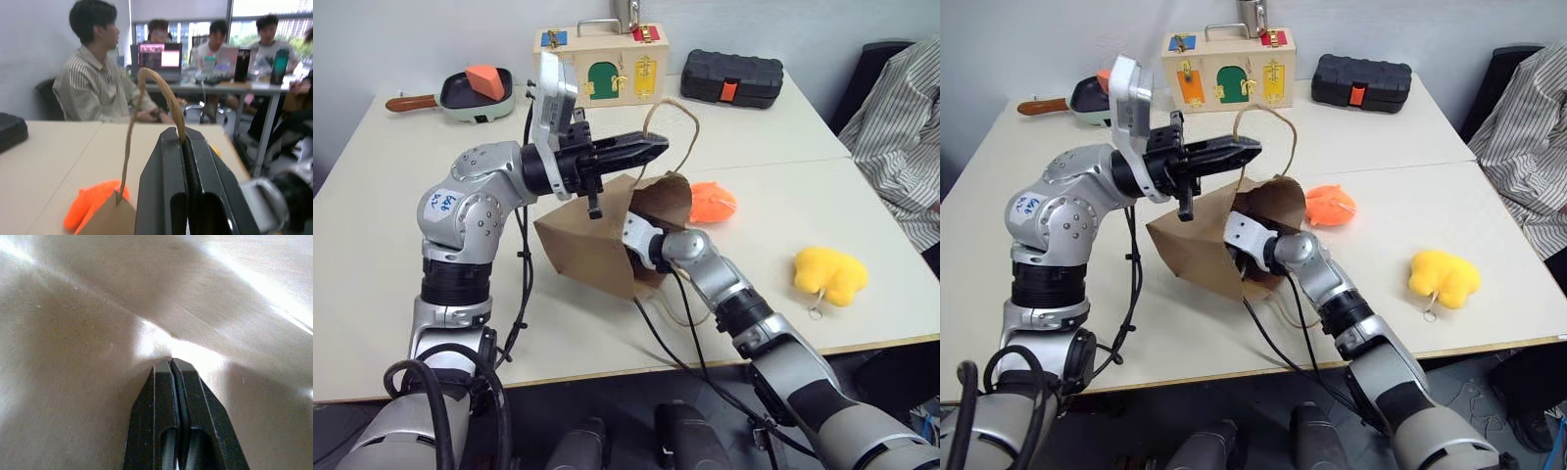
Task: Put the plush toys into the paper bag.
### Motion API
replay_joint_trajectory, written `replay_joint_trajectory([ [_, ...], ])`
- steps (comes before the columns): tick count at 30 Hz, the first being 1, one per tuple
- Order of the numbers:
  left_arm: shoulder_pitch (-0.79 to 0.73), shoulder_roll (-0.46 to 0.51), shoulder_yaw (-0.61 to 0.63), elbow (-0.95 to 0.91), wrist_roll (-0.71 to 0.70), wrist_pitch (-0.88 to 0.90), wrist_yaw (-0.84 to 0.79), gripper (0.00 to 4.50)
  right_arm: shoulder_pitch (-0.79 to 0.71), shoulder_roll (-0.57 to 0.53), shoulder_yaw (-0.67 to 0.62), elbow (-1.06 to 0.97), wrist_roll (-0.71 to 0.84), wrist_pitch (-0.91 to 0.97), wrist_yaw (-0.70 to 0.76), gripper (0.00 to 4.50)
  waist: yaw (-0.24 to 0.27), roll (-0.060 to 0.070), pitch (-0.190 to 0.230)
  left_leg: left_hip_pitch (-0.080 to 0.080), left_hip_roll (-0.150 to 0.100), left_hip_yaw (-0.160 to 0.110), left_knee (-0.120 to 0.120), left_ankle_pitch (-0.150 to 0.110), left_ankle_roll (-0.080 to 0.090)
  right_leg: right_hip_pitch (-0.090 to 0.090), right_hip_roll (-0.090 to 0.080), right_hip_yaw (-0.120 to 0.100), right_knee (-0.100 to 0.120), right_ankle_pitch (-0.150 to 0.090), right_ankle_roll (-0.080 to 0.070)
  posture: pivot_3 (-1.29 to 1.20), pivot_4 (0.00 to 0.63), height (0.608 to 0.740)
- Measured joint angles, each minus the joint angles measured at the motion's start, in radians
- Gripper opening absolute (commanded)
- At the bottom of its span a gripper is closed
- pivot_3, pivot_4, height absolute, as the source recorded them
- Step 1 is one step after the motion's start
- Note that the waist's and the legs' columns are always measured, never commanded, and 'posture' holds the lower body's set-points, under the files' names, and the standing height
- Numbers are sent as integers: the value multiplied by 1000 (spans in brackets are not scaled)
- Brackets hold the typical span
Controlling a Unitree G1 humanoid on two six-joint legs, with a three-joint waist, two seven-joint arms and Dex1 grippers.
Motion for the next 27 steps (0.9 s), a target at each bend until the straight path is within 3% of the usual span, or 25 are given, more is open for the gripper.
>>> replay_joint_trajectory([
  [6, 45, -8, -38, -1, 32, -40, 2, 0, 186, -139, -86, -425, 130, 252, 97, 49, 0, 0, 0, -6, 1, 0, 0, 0, 0, -3, 1, 0, -4, 0, 0, 0, 150, 740],
  [14, 45, -4, -44, -16, 31, -37, -3, 0, 322, -346, -336, -872, 383, 613, 141, 49, 8, 0, 0, -6, 1, 0, -1, 0, 0, -3, 1, 1, -8, 0, 0, 0, 150, 740],
  [20, 45, 2, -44, -26, 29, -30, -23, 0, 304, -456, -574, -853, 547, 796, 116, 2046, 28, 0, 0, -6, 0, 1, 0, 0, 0, -3, 1, 2, -9, 0, 0, 0, 150, 740],
  [27, 44, 15, -43, -27, 29, -19, -40, 0, 128, -408, -529, -420, 440, 677, -44, 4471, 23, -1, 0, -5, 1, 3, -1, 0, 0, -3, 1, 3, -8, 0, 0, 0, 150, 740],
])
